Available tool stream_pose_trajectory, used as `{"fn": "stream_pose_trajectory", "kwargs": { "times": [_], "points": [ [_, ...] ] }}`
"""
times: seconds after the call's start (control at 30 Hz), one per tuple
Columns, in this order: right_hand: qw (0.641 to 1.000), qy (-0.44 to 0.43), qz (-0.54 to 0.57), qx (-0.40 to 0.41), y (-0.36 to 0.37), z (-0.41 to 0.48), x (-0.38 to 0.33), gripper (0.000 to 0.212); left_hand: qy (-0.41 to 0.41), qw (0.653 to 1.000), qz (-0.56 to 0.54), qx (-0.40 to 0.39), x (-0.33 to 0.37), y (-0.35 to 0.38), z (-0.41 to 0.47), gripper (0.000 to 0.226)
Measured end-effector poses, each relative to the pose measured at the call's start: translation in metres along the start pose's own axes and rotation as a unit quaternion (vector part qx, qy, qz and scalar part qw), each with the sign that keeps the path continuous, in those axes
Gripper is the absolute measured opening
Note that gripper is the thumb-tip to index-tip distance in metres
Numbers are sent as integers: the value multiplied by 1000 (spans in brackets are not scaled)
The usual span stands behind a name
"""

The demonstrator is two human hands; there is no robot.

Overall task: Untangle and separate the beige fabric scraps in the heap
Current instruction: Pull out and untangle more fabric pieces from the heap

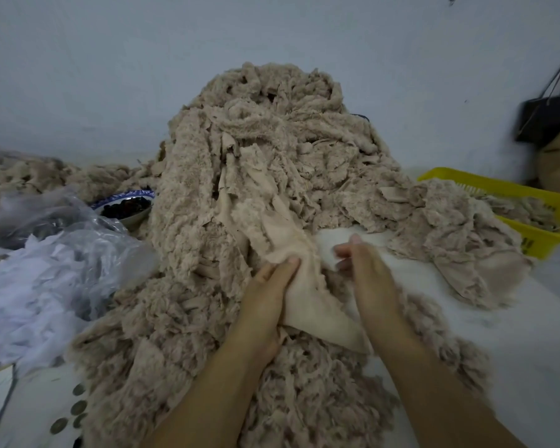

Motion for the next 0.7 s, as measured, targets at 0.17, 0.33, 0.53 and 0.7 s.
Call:
{"fn": "stream_pose_trajectory", "kwargs": {
  "times": [0.17,0.33,0.53,0.7],
  "points": [
    [987,19,26,-158,16,-14,6,30,17,983,171,-70,-9,3,-2,21],
    [983,-111,-90,-111,15,-11,1,19,21,983,181,13,-2,8,7,34],
    [954,-195,-126,-192,16,-21,2,29,-127,989,58,41,17,22,26,25],
    [974,-1,-28,-226,16,-20,6,38,-98,989,-29,106,14,22,34,32]
  ]
}}
Point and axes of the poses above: each hand's wrist, its own z-axis towards the middle knuckle, its own y-axis out of the palm, x = y × z, the point moved 1 cm from there along z, towards the middle knuckle, and after that the axes turned 14 degrees about x, right-handed, at the moved point
